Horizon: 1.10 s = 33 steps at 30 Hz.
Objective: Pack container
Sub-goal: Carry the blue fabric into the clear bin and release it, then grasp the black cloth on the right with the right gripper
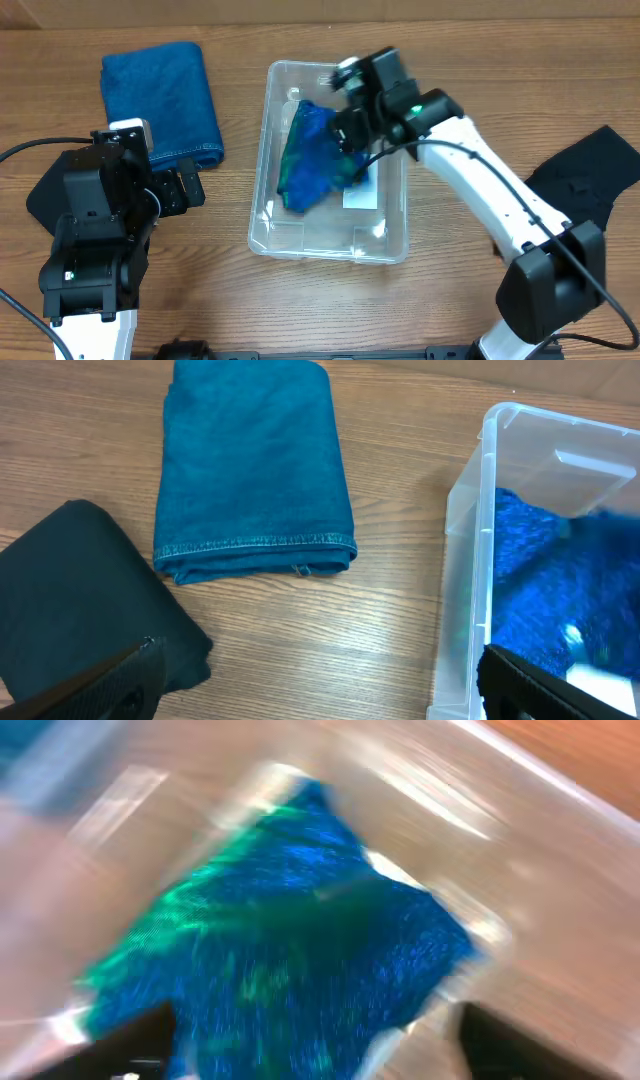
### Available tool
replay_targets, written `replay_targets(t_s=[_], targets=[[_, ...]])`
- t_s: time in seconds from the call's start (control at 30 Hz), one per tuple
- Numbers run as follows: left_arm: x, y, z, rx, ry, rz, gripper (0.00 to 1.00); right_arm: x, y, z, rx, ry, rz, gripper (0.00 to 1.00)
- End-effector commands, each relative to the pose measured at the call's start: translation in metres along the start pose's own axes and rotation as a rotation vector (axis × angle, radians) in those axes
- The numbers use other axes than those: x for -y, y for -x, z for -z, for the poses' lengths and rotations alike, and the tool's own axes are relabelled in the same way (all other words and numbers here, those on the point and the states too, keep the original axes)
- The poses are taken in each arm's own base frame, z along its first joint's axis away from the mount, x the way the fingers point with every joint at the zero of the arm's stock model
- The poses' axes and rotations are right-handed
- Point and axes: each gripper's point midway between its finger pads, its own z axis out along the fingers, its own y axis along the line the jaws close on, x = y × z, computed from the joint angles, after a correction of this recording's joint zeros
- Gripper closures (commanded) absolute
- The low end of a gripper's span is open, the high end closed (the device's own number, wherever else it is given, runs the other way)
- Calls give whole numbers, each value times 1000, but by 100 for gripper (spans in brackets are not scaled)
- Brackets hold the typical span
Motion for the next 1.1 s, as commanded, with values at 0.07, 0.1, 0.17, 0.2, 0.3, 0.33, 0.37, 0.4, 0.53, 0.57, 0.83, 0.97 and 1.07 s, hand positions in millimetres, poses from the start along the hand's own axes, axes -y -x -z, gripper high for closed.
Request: replay_targets(t_s=[0.07, 0.1, 0.17, 0.2, 0.3, 0.33, 0.37, 0.4, 0.53, 0.57, 0.83, 0.97, 1.07], targets=[[4, 8, 5, 22, -18, -18, 0, 26, 17, 34, 42, -118, -102, 0], [4, 8, 5, 21, -18, -18, 0, 24, 28, 52, 90, -121, -100, 0], [4, 8, 5, 19, -18, -18, 0, 54, 43, 104, 218, -282, -258, 0], [4, 7, 5, 18, -18, -18, 0, 75, 41, 132, 275, -378, -381, 0], [4, 7, 5, 19, -18, -18, 0, 161, -39, 214, 284, -551, -900, 0], [4, 7, 5, 18, -18, -18, 0, 177, -64, 222, 246, -575, -1006, 0], [4, 7, 5, 19, -18, -18, 0, 191, -92, 228, 192, -581, -1108, 0], [4, 8, 5, 19, -18, -18, 0, 203, -119, 231, 137, -581, -1194, 0], [4, 8, 5, 19, -17, -18, 0, 239, -238, 228, -45, -636, -1540, 0], [4, 8, 5, 19, -18, -18, 0, 241, -261, 221, -78, -628, -1597, 0], [4, 8, 5, 19, -18, -18, 0, 222, -399, 123, -150, -575, -1828, 0], [4, 7, 5, 19, -18, -18, 0, 218, -405, 88, -108, -486, -1782, 0], [4, 7, 5, 19, -18, -18, 0, 213, -414, 72, -141, -458, -1797, 0]])
